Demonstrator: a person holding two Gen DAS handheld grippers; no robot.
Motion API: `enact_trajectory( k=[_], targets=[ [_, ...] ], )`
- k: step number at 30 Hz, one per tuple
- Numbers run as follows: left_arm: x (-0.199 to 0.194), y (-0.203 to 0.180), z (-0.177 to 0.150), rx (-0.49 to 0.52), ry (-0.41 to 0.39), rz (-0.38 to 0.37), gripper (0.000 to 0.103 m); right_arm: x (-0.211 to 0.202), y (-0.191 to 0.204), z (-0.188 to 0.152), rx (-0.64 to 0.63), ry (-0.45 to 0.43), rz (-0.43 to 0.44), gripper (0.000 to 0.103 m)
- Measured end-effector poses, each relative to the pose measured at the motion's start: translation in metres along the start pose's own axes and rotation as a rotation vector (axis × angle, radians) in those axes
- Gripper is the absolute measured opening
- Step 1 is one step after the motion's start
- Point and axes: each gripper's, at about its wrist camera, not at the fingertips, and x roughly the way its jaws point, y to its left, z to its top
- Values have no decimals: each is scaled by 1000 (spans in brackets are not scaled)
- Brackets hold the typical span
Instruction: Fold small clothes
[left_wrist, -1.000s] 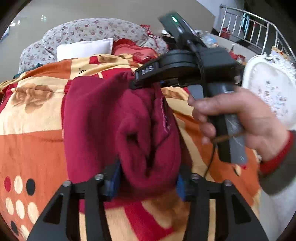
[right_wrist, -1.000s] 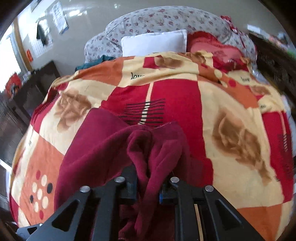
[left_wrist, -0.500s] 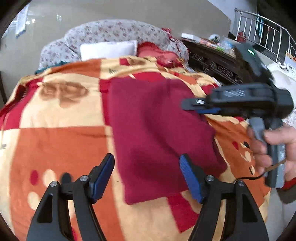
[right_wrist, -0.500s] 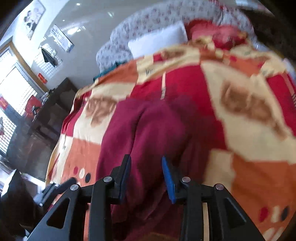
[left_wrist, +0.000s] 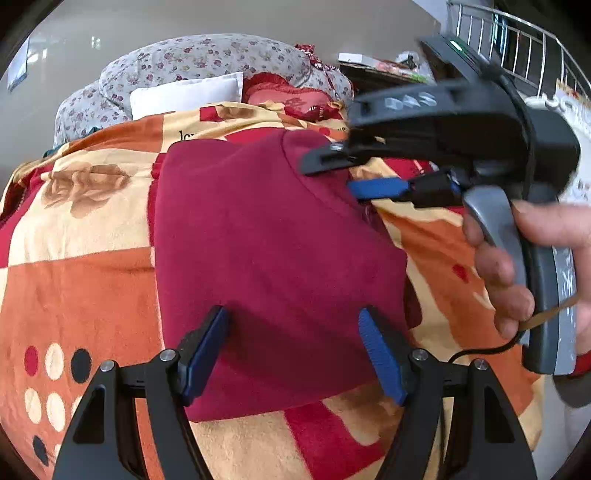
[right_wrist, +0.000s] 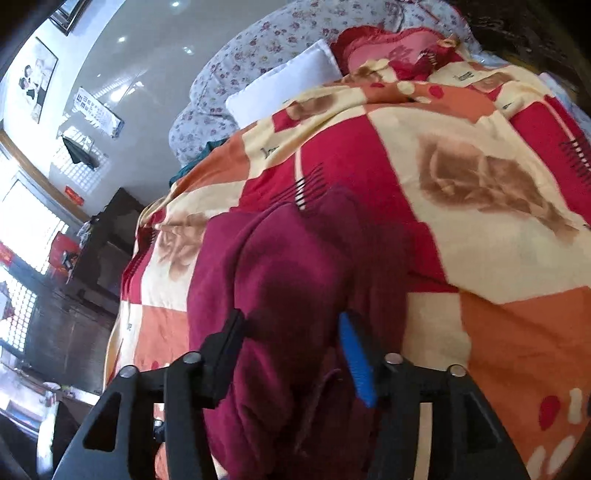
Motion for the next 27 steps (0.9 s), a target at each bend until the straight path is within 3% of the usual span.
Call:
enact_trajectory(
  k=[2, 3, 4, 6, 9, 12, 15, 18, 23, 27],
  targets=[
    [0, -2, 0, 1, -3, 5, 72, 8, 7, 2, -58, -2, -20, 61],
    [1, -2, 1, -8, 0, 0, 72, 10, 9, 3, -71, -9, -38, 49],
    [0, -2, 1, -15, 3, -6, 72, 10, 10, 3, -76, -20, -61, 21],
    [-2, -3, 5, -24, 6, -35, 72, -1, 19, 4, -141, -63, -98, 11],
    [-4, -7, 7, -25, -14, -49, 72, -21, 28, 4, -249, -136, -180, 10],
    [8, -15, 6, -6, 14, -21, 72, 7, 11, 6, -243, -75, -273, 10],
    [6, -17, 4, 15, 25, -5, 73, 7, 0, 4, -211, -97, -230, 11],
    [-6, -7, 4, -15, 29, -10, 72, -17, 4, -1, -192, -113, -204, 21],
    [-17, 18, 2, -66, 32, 90, 72, -50, 32, -28, -231, -131, -116, 21],
    [-21, 35, -2, -100, 27, 140, 72, -44, 50, -56, -301, -81, -102, 21]
  ],
)
